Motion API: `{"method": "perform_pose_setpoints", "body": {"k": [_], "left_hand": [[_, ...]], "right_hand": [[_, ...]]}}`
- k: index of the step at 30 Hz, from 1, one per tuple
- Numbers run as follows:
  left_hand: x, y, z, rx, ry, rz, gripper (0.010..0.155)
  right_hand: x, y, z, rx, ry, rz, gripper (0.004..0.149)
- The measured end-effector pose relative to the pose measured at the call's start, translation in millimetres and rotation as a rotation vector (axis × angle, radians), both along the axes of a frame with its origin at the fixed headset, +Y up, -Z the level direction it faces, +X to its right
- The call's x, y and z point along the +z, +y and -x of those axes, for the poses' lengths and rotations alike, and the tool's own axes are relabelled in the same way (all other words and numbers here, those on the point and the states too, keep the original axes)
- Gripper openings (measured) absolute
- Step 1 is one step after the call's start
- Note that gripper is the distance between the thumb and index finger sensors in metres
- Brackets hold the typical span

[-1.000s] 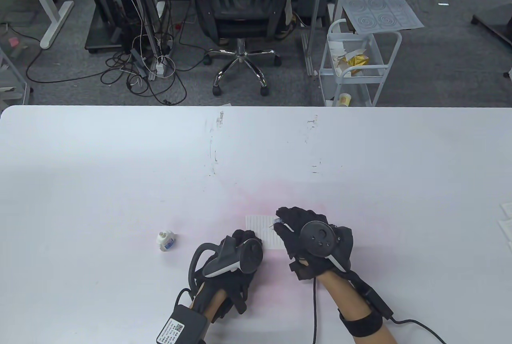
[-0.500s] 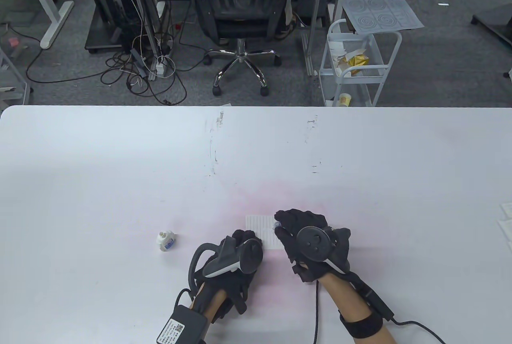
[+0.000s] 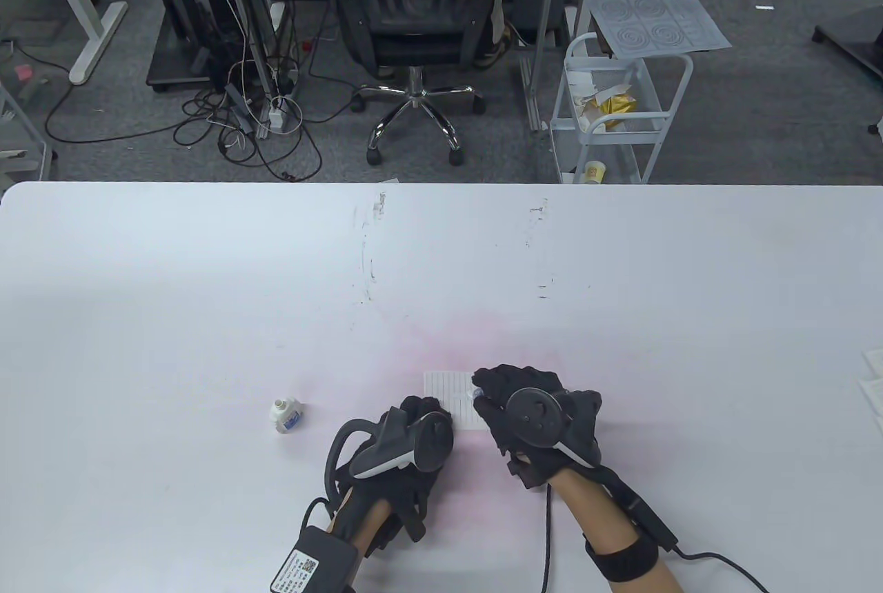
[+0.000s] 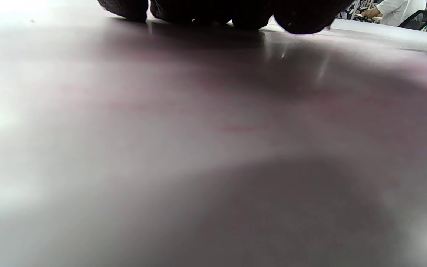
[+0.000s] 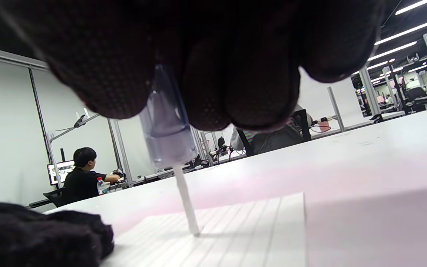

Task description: Brush correction fluid to cover black text

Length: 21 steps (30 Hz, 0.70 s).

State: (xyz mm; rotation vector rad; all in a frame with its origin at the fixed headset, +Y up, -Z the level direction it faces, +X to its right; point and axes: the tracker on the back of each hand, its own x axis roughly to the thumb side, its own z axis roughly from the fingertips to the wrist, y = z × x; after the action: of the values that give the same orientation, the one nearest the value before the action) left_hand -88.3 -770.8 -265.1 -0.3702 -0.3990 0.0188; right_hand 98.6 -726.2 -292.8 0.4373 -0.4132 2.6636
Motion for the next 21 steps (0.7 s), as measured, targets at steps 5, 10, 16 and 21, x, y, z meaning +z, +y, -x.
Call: {"method": "perform_pose_setpoints", "body": {"k": [5, 10, 16, 21], "left_hand": [[0.0, 0.0, 0.0, 0.0, 0.0, 0.0, 0.062], [0.0, 0.0, 0.0, 0.0, 0.0, 0.0, 0.062], [0.0, 0.0, 0.0, 0.0, 0.0, 0.0, 0.062], [-0.1, 0.0, 0.1, 0.0, 0.001, 0.001, 0.062]], "right_hand": [[-0.4, 0.5, 0.4, -0.012, 0.021, 0.006, 0.043], [1.2, 3.6, -2.4, -0.063, -0.022, -0.048, 0.043], [-0.6, -2.4, 3.5, -0.001, -0.002, -0.03, 0.043], [-1.3, 2.0, 0.5, -0.026, 0.013, -0.003, 0.043]]}}
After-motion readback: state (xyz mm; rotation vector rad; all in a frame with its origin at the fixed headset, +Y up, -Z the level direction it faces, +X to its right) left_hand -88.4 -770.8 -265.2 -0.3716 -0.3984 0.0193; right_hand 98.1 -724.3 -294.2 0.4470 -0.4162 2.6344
